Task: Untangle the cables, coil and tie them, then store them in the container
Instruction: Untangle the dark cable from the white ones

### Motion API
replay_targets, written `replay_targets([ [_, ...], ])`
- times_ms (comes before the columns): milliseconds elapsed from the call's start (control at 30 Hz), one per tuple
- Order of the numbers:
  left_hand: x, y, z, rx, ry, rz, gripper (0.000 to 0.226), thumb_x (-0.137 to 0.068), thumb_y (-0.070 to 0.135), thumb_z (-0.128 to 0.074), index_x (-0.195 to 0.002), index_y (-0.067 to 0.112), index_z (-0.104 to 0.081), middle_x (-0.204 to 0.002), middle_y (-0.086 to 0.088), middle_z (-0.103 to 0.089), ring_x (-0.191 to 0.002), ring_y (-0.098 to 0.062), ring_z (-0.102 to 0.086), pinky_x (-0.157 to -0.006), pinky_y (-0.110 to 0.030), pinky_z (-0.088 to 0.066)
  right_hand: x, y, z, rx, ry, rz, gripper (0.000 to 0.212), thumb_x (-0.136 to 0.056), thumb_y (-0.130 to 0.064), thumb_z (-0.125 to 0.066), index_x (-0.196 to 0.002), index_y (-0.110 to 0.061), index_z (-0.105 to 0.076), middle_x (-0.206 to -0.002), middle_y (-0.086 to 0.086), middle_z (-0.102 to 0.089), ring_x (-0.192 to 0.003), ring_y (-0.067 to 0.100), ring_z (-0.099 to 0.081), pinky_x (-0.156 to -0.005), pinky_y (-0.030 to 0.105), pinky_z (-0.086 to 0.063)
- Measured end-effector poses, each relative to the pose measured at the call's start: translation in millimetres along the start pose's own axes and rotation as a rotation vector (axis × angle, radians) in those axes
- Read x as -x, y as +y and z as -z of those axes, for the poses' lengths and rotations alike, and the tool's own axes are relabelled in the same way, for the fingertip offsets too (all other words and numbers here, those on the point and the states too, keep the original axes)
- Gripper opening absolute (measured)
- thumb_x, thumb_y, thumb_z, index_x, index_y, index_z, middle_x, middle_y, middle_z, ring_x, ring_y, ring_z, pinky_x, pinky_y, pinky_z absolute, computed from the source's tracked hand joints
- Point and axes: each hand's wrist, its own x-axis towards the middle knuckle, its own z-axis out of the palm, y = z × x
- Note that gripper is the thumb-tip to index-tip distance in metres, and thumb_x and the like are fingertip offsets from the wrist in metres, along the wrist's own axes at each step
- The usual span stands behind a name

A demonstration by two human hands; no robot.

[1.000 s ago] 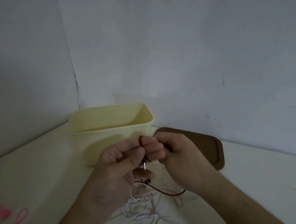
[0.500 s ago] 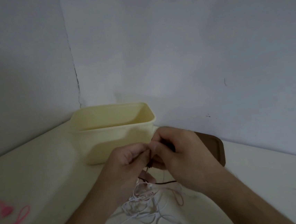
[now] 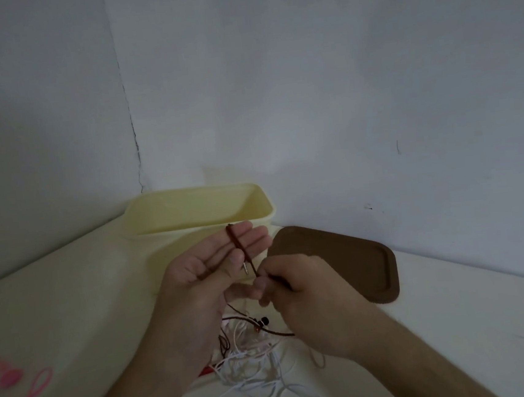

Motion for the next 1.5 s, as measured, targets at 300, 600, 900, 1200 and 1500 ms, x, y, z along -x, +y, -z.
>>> replay_targets([
  [300,6.6,-9.1,-1.5,-0.397,-0.222,0.085,0.025,-0.1,0.014,-0.052,-0.096,0.011,-0.077,-0.085,-0.009,-0.076,-0.074,-0.037,-0.069,-0.055,-0.037,-0.051,-0.4,-2.0,27.0,-0.132,0.199,0.053,0.027,-0.101,-0.019,-0.065,-0.075,-0.02,-0.067,-0.065,-0.004,-0.07,-0.06,0.007,-0.064,-0.062,0.023,-0.053],
  [600,7.3,-0.1,-1.2,0.157,-0.232,0.051,0.021,-0.087,0.012,-0.074,-0.106,0.005,-0.08,-0.095,-0.017,-0.077,-0.085,-0.025,-0.074,-0.072,-0.029,-0.057,-6.3,16.2,10.6,-0.155,0.219,0.091,0.029,-0.107,-0.028,-0.056,-0.082,-0.016,-0.062,-0.076,0.004,-0.066,-0.076,0.025,-0.063,-0.074,0.049,-0.054],
  [900,-0.6,-11.4,4.0,-0.465,-0.013,-0.115,0.032,-0.105,0.001,-0.053,-0.117,0.02,-0.075,-0.1,0.004,-0.08,-0.09,-0.009,-0.073,-0.07,-0.028,-0.057,0.8,-0.3,-0.9,-0.006,0.039,0.085,0.029,-0.107,-0.023,-0.058,-0.078,-0.028,-0.059,-0.07,-0.011,-0.059,-0.064,0.008,-0.055,-0.058,0.021,-0.038],
  [1200,6.7,0.8,0.9,-0.208,-0.262,0.12,0.029,-0.096,0.02,-0.056,-0.097,-0.002,-0.075,-0.083,-0.019,-0.072,-0.072,-0.026,-0.068,-0.054,-0.028,-0.044,-3.5,9.7,24.4,-0.256,0.194,0.064,0.032,-0.103,-0.034,-0.066,-0.076,-0.016,-0.067,-0.067,0.01,-0.072,-0.071,0.036,-0.071,-0.078,0.053,-0.062],
  [1500,6.2,9.4,-2.9,0.193,-0.074,0.044,0.037,-0.092,0.002,-0.053,-0.123,0.004,-0.073,-0.124,-0.016,-0.075,-0.114,-0.021,-0.074,-0.061,-0.027,-0.057,-1.4,8.0,-0.7,-0.15,0.098,0.026,0.03,-0.109,-0.02,-0.056,-0.08,-0.018,-0.067,-0.067,-0.01,-0.059,-0.062,0.006,-0.054,-0.061,0.027,-0.044],
])
